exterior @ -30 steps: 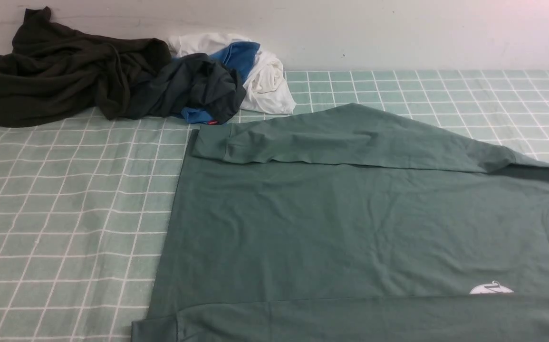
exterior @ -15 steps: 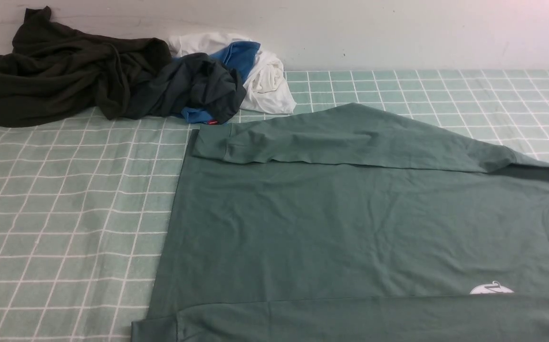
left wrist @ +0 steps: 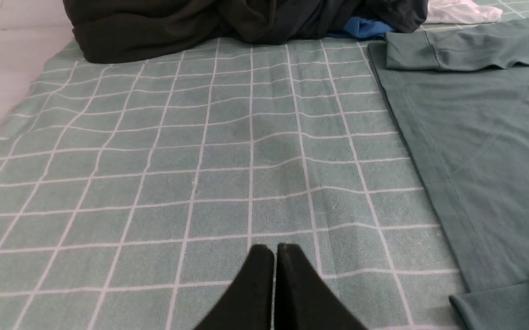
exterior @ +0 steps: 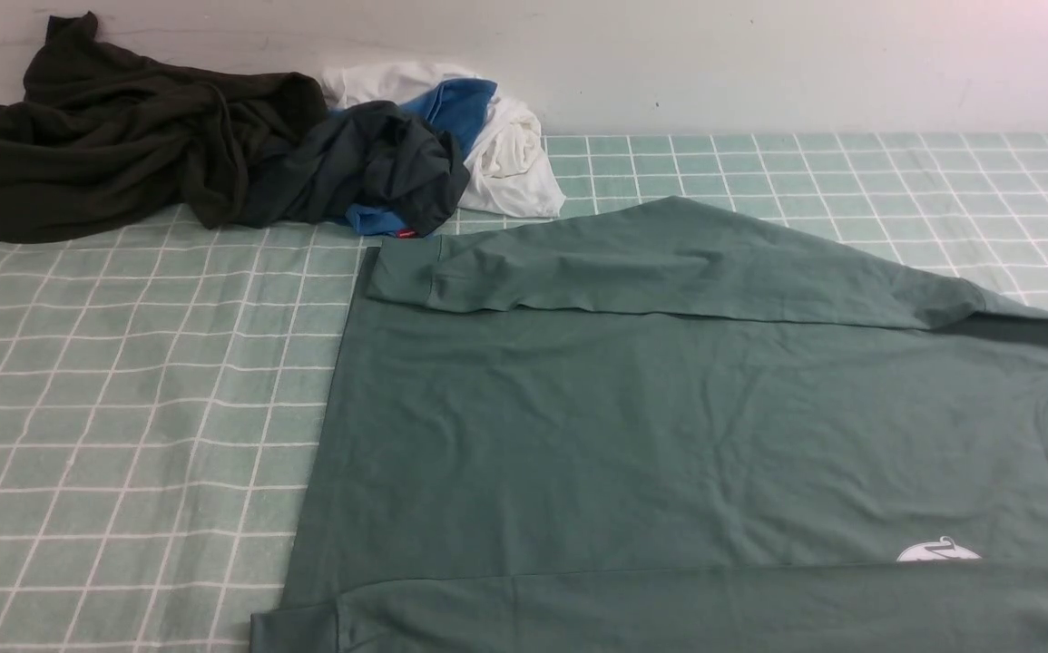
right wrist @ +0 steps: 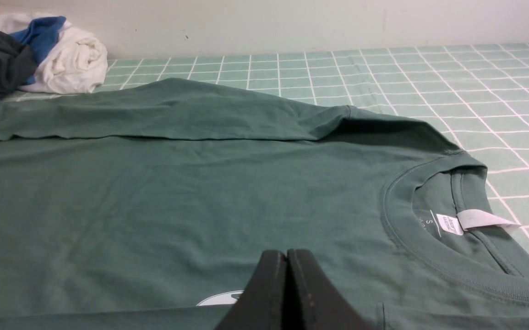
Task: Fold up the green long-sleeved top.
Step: Use the left arm to clamp the cuff closest to it
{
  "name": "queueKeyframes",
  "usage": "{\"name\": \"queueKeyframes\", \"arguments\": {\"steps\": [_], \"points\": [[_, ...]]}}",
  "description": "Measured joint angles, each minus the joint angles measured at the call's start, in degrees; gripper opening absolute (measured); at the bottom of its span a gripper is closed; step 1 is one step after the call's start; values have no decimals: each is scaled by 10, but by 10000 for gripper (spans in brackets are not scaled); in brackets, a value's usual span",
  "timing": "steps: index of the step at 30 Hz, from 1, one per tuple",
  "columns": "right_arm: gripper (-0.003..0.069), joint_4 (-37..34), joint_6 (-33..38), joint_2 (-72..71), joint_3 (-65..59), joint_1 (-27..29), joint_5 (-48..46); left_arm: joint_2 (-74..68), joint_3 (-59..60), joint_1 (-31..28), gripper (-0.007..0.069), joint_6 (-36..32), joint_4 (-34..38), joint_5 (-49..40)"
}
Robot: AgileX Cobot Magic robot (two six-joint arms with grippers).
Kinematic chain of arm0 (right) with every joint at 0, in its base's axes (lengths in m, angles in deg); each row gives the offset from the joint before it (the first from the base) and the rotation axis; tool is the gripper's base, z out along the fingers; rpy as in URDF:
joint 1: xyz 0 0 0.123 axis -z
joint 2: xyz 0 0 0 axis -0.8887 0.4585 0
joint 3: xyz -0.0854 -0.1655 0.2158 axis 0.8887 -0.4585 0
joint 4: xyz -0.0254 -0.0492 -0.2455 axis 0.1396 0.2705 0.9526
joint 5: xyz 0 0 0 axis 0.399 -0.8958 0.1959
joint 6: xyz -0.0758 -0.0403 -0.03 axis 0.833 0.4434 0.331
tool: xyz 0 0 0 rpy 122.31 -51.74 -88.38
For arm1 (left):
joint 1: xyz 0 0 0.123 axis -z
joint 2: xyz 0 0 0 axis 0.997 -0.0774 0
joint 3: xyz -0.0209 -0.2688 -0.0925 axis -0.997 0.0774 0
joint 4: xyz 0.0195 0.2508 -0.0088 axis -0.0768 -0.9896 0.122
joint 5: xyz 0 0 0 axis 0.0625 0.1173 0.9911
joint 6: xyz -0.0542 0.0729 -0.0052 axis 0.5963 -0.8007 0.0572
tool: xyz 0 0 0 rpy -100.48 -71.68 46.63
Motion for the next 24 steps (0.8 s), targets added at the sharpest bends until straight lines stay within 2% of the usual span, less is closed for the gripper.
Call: {"name": "queueKeyframes", "arguments": {"steps": [18,21,24], "points": [[-14,0,-1,0,0,0,0,0,0,0,-3,1,-9,1],[-14,0,-1,0,0,0,0,0,0,0,-3,4,4,1],[-14,-1,-1,0,0,0,0,0,0,0,-3,10,60,4]]}}
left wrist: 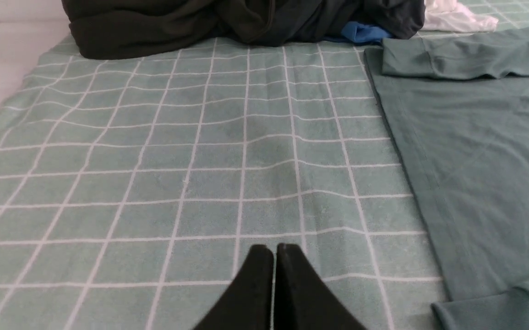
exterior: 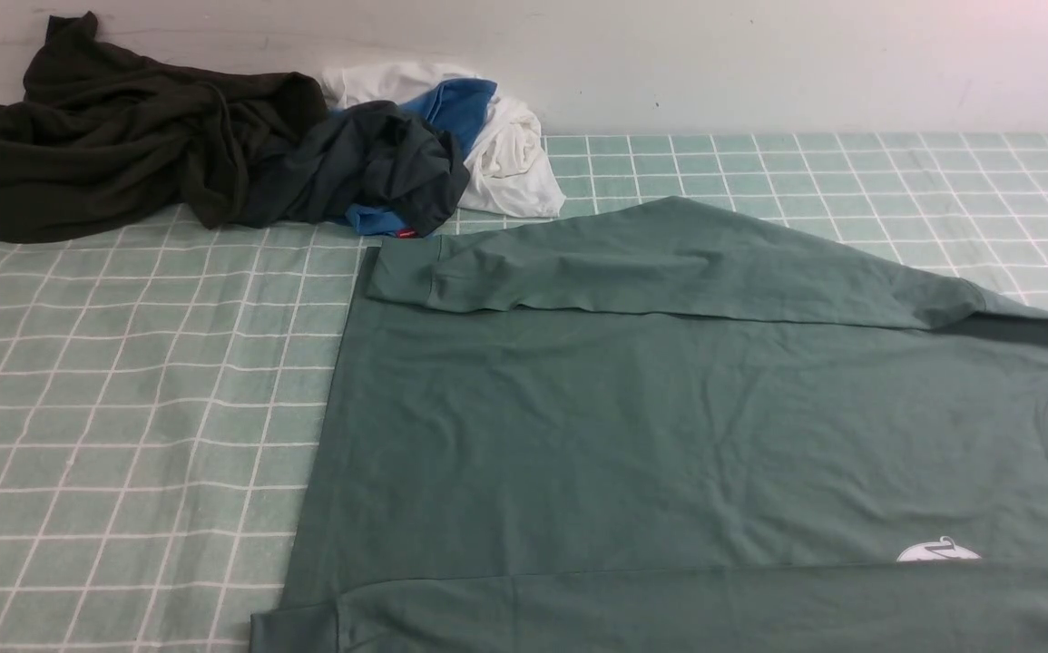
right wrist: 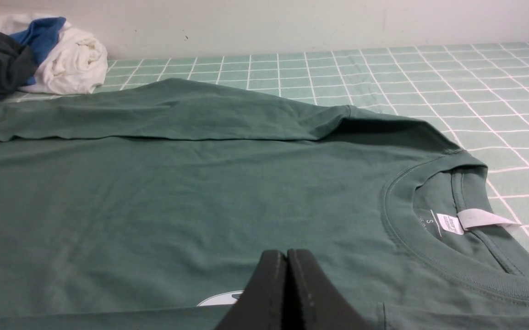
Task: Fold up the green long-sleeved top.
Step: Use the left arm to clamp the cuff closest to it
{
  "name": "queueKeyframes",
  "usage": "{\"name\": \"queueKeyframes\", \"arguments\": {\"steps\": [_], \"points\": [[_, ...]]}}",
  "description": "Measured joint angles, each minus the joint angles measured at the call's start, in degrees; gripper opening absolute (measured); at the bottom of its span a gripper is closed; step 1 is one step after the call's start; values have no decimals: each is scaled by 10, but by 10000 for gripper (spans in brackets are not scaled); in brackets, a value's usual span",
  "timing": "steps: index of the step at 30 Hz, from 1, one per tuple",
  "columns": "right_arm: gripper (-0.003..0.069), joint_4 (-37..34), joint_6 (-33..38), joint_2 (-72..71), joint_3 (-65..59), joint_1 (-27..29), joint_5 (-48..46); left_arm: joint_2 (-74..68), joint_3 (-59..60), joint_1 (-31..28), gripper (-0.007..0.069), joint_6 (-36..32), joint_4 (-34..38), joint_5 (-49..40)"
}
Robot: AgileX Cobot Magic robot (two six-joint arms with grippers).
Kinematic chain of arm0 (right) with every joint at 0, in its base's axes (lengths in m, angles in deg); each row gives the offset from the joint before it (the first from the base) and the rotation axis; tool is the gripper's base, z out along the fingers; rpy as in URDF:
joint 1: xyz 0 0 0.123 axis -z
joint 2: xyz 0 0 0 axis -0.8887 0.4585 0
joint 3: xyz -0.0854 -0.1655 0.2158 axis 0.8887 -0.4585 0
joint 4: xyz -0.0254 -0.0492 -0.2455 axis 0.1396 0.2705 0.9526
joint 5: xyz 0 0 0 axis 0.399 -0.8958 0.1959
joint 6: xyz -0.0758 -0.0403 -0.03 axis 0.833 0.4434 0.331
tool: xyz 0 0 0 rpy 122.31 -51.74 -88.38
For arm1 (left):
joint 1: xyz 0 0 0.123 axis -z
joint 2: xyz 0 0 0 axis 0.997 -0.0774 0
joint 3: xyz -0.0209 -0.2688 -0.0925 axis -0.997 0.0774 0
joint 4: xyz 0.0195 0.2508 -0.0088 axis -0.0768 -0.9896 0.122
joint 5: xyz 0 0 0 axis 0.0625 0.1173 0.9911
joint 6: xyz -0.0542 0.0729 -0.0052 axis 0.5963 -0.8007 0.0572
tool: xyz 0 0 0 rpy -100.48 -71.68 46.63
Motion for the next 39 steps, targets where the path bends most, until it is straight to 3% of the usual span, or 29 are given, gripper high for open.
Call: {"name": "queueKeyframes", "arguments": {"steps": [4,9,14,16,20,24,28,30,31,33,34,36,38,39], "points": [[-14,-39,-10,0,0,0,-1,0,5,0,-3,59,175,11],[-14,-215,-76,0,0,0,-5,0,5,0,-3,104,398,37],[-14,-403,-126,0,1,0,-10,0,5,0,-3,94,457,43],[-14,-444,-125,0,1,0,-5,0,5,0,-3,92,463,43],[-14,-441,-104,0,0,0,25,0,4,0,-3,52,464,40],[-14,-422,-70,0,1,0,55,0,-35,0,-3,-67,464,13],[-14,-394,50,4,58,0,19,-53,-105,0,-3,-193,458,-29],[-14,-382,83,21,88,0,9,-86,-126,0,-3,-214,448,-47],[-14,-350,139,74,145,0,-17,-162,-187,0,-3,-240,404,-96],[-14,-332,163,108,175,0,-37,-204,-214,0,-3,-249,381,-128],[-14,-295,200,167,235,0,-86,-280,-281,0,-3,-259,311,-198],[-14,-276,214,206,270,0,-121,-312,-321,0,-3,-261,280,-232],[-14,-232,233,309,357,-4,-227,-413,-414,3,-3,-260,186,-348],[-14,-232,233,316,362,-4,-235,-419,-419,4,-3,-259,179,-348]]}}
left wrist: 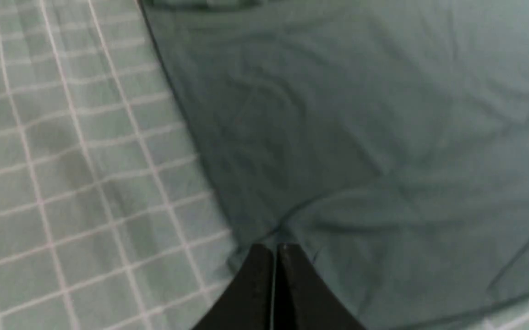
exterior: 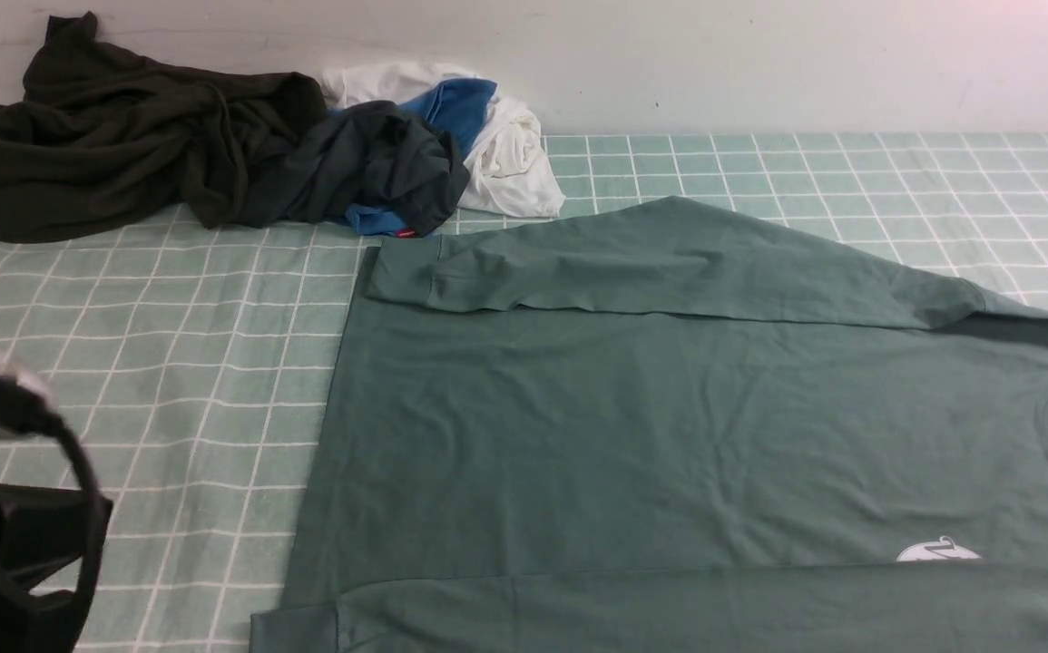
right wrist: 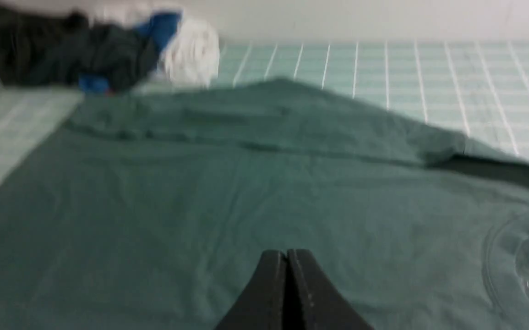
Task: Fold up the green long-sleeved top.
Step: Use the left arm to clamp the cuff closest to it
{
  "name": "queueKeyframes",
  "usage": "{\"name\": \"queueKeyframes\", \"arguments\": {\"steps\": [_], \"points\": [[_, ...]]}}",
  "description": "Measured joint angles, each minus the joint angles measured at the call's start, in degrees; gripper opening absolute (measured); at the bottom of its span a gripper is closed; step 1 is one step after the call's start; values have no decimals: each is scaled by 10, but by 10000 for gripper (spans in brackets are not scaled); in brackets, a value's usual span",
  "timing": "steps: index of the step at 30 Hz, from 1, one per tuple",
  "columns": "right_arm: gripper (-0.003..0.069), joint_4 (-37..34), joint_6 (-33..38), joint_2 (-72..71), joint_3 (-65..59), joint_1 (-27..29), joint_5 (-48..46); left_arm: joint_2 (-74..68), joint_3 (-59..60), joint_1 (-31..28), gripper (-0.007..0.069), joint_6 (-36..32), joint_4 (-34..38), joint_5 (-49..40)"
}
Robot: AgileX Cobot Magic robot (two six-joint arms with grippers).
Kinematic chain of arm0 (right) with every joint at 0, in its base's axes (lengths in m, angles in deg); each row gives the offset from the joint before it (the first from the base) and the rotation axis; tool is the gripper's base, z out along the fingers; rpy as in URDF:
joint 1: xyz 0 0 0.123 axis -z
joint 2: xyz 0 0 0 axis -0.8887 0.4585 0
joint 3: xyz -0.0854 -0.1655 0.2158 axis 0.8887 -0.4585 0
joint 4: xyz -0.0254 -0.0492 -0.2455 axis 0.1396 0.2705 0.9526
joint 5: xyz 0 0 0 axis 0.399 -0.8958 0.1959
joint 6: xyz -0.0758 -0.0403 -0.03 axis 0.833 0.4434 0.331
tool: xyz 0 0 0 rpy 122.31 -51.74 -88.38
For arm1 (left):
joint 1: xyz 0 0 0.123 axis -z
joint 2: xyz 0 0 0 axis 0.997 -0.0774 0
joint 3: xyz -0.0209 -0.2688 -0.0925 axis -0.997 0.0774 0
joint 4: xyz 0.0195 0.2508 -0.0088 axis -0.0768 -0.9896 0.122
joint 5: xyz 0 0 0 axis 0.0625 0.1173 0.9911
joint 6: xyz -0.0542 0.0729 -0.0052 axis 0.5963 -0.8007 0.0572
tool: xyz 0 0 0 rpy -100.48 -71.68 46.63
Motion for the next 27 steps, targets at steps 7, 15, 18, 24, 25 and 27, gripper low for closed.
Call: {"name": "queueKeyframes", "arguments": {"steps": [7,15,18,24,25,27], "points": [[-14,30,3,156,96,-108,-244,-177,-72,142,117,40,-121,-93],[-14,83,3,177,96,-167,-276,-357,-80,261,360,45,-141,-25],[-14,88,2,177,96,-167,-275,-419,-96,280,402,46,-160,15],[-14,88,-3,177,96,-167,-250,-542,-145,287,405,46,-188,59],[-14,88,-3,177,96,-167,-248,-557,-150,287,400,46,-190,62],[-14,88,-3,177,96,-167,-243,-585,-160,287,386,46,-191,71]]}}
